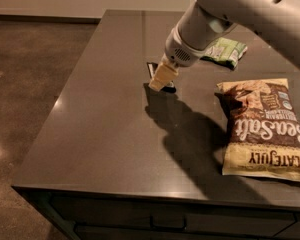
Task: Move rxbar chocolate near green jalapeno chip bag
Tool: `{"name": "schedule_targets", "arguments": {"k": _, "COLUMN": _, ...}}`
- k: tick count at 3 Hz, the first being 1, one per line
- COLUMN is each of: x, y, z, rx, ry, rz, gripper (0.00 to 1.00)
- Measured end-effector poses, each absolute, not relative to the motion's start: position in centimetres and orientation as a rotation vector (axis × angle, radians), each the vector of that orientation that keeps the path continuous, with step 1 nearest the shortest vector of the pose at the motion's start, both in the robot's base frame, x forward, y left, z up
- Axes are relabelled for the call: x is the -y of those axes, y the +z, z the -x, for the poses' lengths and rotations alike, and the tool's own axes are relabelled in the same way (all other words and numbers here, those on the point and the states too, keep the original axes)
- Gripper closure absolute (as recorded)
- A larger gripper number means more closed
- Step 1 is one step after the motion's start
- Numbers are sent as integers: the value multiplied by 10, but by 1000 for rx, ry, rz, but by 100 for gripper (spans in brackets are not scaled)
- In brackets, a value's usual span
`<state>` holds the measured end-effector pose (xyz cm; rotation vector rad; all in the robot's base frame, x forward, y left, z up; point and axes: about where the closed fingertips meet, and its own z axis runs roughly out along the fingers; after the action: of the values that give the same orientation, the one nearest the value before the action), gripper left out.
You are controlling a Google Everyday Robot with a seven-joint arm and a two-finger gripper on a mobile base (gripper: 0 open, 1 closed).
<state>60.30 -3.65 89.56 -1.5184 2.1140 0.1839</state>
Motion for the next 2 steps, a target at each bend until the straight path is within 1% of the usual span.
{"name": "schedule_targets", "arguments": {"k": 2, "x": 83, "y": 891, "z": -669, "rx": -2231, "ry": 52, "rz": 1320, "gripper": 100}}
